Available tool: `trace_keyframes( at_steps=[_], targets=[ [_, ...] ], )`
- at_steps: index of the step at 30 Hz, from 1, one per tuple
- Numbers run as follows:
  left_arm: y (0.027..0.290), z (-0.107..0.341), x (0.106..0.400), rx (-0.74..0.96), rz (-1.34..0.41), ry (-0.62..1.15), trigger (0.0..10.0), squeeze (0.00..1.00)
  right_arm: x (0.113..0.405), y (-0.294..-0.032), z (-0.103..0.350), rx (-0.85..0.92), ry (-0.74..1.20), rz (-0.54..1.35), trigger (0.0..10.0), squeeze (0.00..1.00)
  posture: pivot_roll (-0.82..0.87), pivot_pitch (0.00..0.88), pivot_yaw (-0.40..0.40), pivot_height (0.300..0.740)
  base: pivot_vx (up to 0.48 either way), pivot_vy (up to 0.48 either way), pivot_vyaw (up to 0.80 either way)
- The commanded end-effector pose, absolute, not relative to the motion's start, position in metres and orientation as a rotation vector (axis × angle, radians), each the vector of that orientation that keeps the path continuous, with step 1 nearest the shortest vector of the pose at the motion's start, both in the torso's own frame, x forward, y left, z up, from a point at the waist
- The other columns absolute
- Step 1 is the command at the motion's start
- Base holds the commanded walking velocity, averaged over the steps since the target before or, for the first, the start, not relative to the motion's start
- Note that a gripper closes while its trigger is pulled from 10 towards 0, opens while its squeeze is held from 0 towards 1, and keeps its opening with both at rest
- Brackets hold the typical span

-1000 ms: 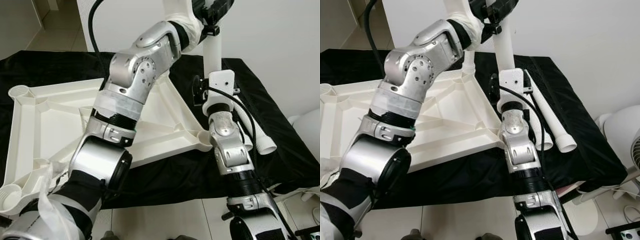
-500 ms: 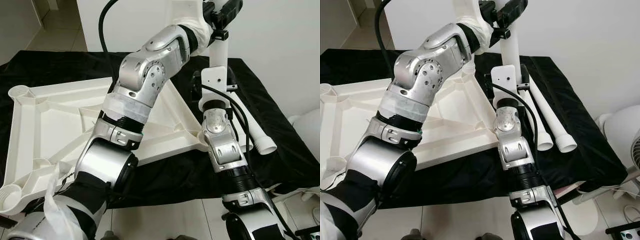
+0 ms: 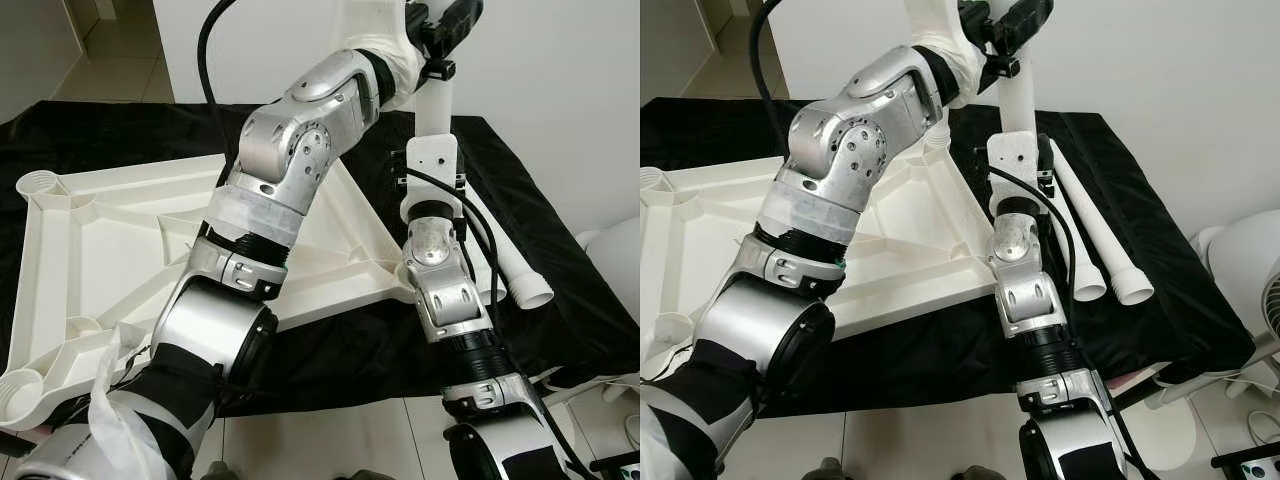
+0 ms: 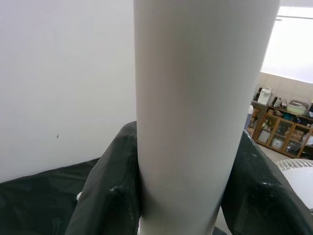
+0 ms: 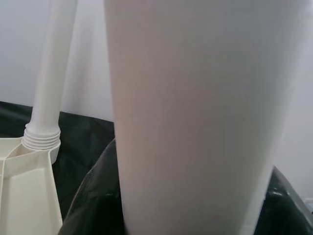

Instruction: Building children table

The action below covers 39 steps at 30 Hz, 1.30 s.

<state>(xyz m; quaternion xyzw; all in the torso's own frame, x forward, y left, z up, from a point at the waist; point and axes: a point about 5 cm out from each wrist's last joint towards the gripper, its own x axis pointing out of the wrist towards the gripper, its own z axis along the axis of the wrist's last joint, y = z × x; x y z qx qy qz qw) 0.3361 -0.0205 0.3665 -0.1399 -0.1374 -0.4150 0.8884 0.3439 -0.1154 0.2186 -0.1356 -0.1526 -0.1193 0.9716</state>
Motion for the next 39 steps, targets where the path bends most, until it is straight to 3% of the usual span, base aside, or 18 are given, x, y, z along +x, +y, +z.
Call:
trace_keyframes(
  at_steps=[1,5,6,7,8,12,13,27,28,31,32,39],
  targets=[
    [-0.027,0.379,0.329,-0.29,-0.909,-0.327,10.0,0.0,0.346,-0.116,0.217,-0.255,-0.288,-0.246,0.0,0.0,0.04,0.0,-0.045,0.74,0.0,0.0,0.0],
    [-0.027,0.379,0.328,-0.289,-0.91,-0.326,10.0,0.0,0.346,-0.117,0.217,-0.245,-0.286,-0.26,0.0,0.0,0.04,0.0,-0.046,0.74,0.0,0.0,0.0],
    [-0.027,0.379,0.328,-0.287,-0.91,-0.327,10.0,0.0,0.346,-0.117,0.217,-0.237,-0.282,-0.265,0.9,0.0,0.04,0.0,-0.046,0.74,0.0,0.0,0.0],
    [-0.027,0.379,0.328,-0.286,-0.91,-0.328,10.0,0.0,0.346,-0.118,0.216,-0.23,-0.279,-0.266,0.9,0.0,0.04,0.0,-0.046,0.74,0.0,0.0,0.0],
    [-0.027,0.379,0.328,-0.284,-0.913,-0.327,10.0,0.0,0.347,-0.118,0.216,-0.23,-0.277,-0.27,10.0,0.0,0.04,0.0,-0.045,0.74,0.0,0.0,0.0],
    [-0.028,0.379,0.326,-0.283,-0.936,-0.33,10.0,0.0,0.348,-0.118,0.216,-0.215,-0.269,-0.268,10.0,0.0,0.04,0.0,-0.046,0.74,0.0,0.0,0.0],
    [-0.028,0.379,0.325,-0.308,-0.951,-0.325,10.0,1.0,0.348,-0.118,0.216,-0.21,-0.267,-0.267,10.0,0.0,0.04,0.0,-0.046,0.74,0.0,0.0,0.0],
    [-0.029,0.377,0.316,-0.332,-1.028,-0.345,10.0,1.0,0.347,-0.129,0.214,-0.169,-0.257,-0.298,10.0,0.0,0.03,0.0,-0.045,0.74,0.0,0.0,0.0],
    [-0.026,0.376,0.319,-0.31,-0.989,-0.363,10.0,0.22,0.347,-0.133,0.214,-0.16,-0.258,-0.305,10.0,0.0,0.03,0.0,-0.042,0.74,0.0,0.0,0.0],
    [-0.024,0.375,0.32,-0.301,-0.973,-0.367,10.0,0.22,0.346,-0.134,0.215,-0.156,-0.259,-0.307,10.0,0.0,0.03,0.0,-0.042,0.74,0.0,0.0,0.0],
    [-0.021,0.372,0.324,-0.292,-0.951,-0.363,10.0,0.0,0.345,-0.136,0.215,-0.149,-0.262,-0.311,10.0,0.0,0.03,0.0,-0.043,0.74,0.0,0.0,0.0],
    [-0.001,0.35,0.338,-0.242,-0.814,-0.342,10.0,0.0,0.34,-0.149,0.211,-0.103,-0.249,-0.324,10.0,0.0,0.03,0.0,-0.05,0.74,0.0,0.0,0.0]
  ],
)
